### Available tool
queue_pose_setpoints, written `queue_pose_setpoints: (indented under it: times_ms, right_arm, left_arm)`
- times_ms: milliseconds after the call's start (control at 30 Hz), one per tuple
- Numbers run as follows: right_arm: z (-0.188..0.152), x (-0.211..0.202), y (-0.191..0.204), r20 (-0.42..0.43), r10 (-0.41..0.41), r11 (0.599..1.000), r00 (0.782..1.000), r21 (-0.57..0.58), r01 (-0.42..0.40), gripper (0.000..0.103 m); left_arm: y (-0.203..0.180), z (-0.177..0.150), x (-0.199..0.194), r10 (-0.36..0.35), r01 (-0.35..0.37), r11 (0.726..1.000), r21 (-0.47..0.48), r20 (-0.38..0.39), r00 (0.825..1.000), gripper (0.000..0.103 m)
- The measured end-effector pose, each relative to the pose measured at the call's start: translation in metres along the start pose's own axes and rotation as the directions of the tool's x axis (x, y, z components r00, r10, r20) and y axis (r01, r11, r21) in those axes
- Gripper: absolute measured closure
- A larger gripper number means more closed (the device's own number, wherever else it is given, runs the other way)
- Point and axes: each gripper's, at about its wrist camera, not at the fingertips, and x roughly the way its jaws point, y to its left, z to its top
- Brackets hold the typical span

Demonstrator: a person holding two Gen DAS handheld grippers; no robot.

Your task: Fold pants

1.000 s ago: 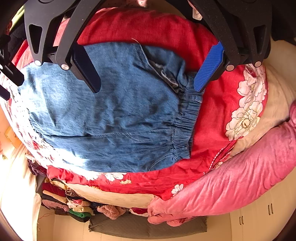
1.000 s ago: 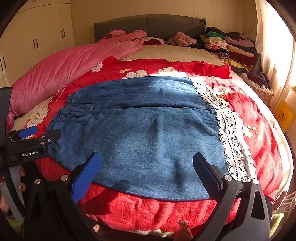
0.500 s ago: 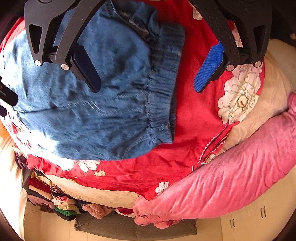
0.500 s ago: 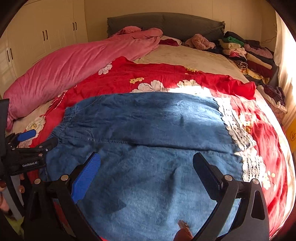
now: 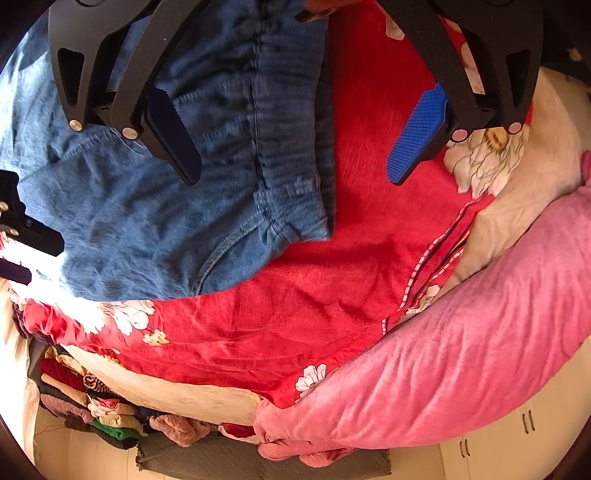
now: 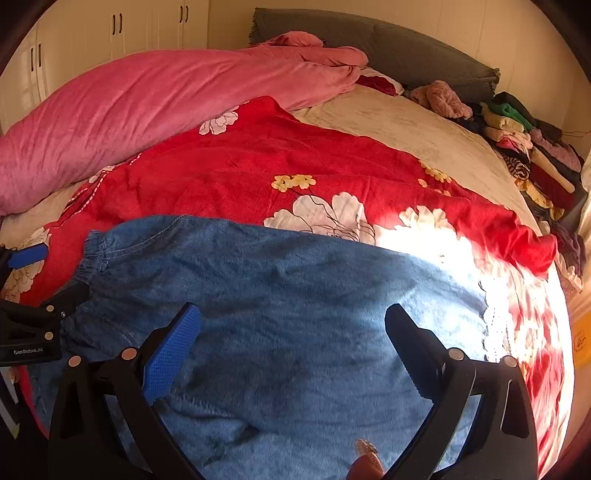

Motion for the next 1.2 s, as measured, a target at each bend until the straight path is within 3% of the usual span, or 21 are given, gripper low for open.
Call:
queue_pose_setpoints:
  times_ms: [333,800,867,900,933,1000,1133,1200]
  right_arm:
    - [0.039,0.055,-0.003,-0.049,0.047,0.995,0.998,-0.081,-0.051,0.004]
    - [0.054,0.108,0.020,-0.113,0.026,0.963,0.993,-0.264,-0.055,0.006]
    - [0.052,0.111,0.021,-0.123,0.078,0.961,0.989,-0.255,-0.107,0.022]
    - [0.052,0.110,0.022,-0.128,0.114,0.960,0.985,-0.242,-0.143,0.041]
    - [0.051,0.109,0.023,-0.128,0.151,0.957,0.980,-0.230,-0.177,0.059]
    - [0.049,0.104,0.027,-0.118,0.186,0.949,0.975,-0.235,-0.210,0.078]
    - [0.043,0.090,0.029,-0.079,0.221,0.945,0.972,-0.229,-0.233,0.103]
    - [0.039,0.079,0.027,-0.050,0.236,0.946,0.970,-0.215,-0.242,0.103]
  left_arm:
    - [0.008,0.015,0.035,0.006,-0.005,1.000,0.012,-0.031,0.999,0.009]
    - [0.012,0.020,0.047,-0.048,0.049,0.999,0.012,-0.044,0.998,0.009]
    - [0.013,0.021,0.049,-0.063,0.063,0.998,0.012,-0.050,0.997,0.009]
    - [0.013,0.021,0.050,-0.068,0.069,0.998,0.013,-0.053,0.996,0.012]
    - [0.012,0.022,0.050,-0.075,0.076,0.997,0.018,-0.055,0.996,0.021]
    - [0.012,0.021,0.050,-0.102,0.103,0.994,0.021,-0.061,0.993,0.040]
    - [0.011,0.021,0.042,-0.131,0.132,0.991,0.025,-0.036,0.991,0.064]
    - [0.016,0.021,0.035,-0.165,0.166,0.986,0.012,-0.012,0.986,0.069]
